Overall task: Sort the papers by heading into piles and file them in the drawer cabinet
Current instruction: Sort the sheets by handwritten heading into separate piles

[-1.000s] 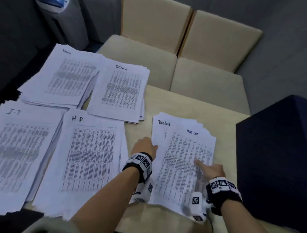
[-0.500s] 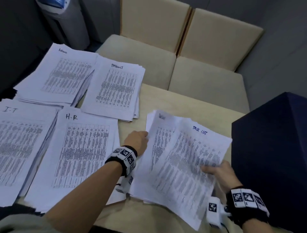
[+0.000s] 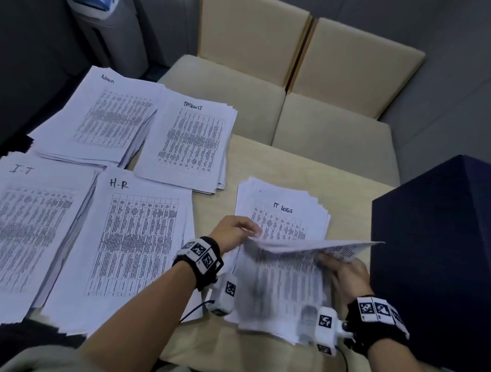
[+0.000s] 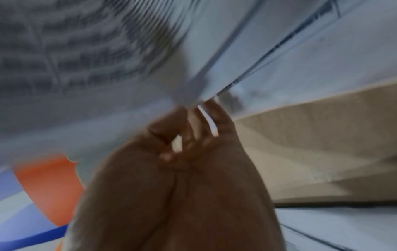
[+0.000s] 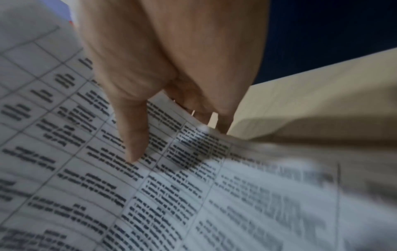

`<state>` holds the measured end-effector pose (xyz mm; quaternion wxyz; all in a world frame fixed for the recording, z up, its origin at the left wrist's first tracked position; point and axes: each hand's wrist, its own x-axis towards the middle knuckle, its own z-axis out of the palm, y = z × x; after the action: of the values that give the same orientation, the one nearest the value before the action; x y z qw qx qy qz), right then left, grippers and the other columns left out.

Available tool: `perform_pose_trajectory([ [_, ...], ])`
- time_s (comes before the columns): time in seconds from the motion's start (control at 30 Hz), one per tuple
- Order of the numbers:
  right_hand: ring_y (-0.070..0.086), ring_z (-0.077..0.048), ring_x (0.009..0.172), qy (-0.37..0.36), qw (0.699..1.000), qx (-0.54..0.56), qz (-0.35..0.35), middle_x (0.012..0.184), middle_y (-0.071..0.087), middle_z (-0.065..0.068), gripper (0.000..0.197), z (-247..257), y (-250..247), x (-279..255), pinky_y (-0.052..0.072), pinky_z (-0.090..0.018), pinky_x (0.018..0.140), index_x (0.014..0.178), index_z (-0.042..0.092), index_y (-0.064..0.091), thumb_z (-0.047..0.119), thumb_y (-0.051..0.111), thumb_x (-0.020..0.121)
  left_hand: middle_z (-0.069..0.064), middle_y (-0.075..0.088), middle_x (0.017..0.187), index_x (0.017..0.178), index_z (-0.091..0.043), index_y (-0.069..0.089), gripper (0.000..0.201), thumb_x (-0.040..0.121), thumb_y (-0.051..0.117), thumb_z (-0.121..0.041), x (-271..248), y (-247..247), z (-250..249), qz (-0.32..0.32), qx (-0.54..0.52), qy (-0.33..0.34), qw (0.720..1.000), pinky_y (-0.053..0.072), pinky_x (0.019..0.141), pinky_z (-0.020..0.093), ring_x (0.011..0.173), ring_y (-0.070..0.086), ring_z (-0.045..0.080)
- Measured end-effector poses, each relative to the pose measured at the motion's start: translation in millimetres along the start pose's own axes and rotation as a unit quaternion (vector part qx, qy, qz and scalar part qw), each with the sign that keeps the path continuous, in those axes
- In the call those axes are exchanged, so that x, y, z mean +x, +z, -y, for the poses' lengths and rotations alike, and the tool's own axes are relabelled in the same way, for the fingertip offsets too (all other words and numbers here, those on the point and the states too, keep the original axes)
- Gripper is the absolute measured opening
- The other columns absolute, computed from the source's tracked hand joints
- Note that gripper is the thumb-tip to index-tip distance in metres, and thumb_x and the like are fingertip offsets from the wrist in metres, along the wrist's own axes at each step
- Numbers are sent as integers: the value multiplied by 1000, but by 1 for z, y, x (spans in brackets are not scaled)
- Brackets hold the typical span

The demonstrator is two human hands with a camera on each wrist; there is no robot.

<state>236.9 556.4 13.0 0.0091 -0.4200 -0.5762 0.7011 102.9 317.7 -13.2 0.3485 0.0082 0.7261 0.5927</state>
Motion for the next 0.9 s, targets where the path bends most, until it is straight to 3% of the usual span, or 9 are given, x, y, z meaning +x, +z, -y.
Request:
perform_pose_trajectory([
  [0.1,73,-30,93,-24,999,-33,-31,99,77,-10,60,-3,-10,6,56,-44,88,106,5,69,21,93,53,4,62,107,106,-13,59,21,85,64,-12,14,-2,9,-147,188,-14,971,51,83,32,97,62,22],
  [0.2,71,-31,103,-43,999,3,3,109,74,-12,88,-7,-19,9,50,-52,99,118,7,63,27,97,40,6,51,115,118,-10,49,59,80,73,-48,17,0,18,-133,390,-82,908,48,86,36,103,57,26],
  [0.33,69,-33,108,-6,996,31,81,115,71,-19,59,-6,-22,10,45,-51,105,120,-5,60,2,80,65,8,66,100,98,-9,62,38,86,69,-44,19,-8,18,-147,412,-79,896,53,76,33,88,63,24],
  [0.47,69,-39,101,13,996,17,90,100,73,-25,51,-3,-16,12,55,-41,88,94,-12,70,11,88,52,4,66,94,93,-12,63,31,87,66,-42,14,-20,7,-156,460,-67,872,53,71,31,83,63,23],
  [0.57,61,-47,114,7,996,54,74,117,66,-30,45,4,-9,14,48,-57,99,113,-13,62,0,75,71,0,56,108,108,-14,55,33,82,69,-29,10,-21,4,-157,393,24,906,52,82,35,94,58,20],
  [0.63,71,-35,99,4,996,53,74,102,72,-24,28,19,0,12,59,-41,80,109,-12,62,-6,66,82,-1,58,112,116,-15,57,40,78,69,-10,2,-19,-5,-81,285,78,952,51,81,31,96,58,16],
  [0.73,75,-23,75,-22,993,76,83,95,74,-19,22,45,24,2,57,-26,56,112,-7,62,-6,58,91,-5,63,84,85,-25,62,28,77,64,2,-6,-17,-21,13,174,83,981,49,65,24,76,59,12],
  [0.83,74,-29,92,-36,990,94,96,111,72,-20,31,54,42,6,60,-31,64,122,-3,60,-1,61,91,-1,70,89,96,-16,66,7,90,67,-16,-9,-22,-28,-4,61,76,995,54,73,28,79,66,15],
  [0.9,71,-36,97,-44,991,70,101,116,71,-15,48,54,55,16,60,-36,76,127,0,57,13,73,84,-1,72,97,108,-12,65,19,94,65,-25,-10,-30,-27,-39,25,77,996,53,79,28,87,68,15],
])
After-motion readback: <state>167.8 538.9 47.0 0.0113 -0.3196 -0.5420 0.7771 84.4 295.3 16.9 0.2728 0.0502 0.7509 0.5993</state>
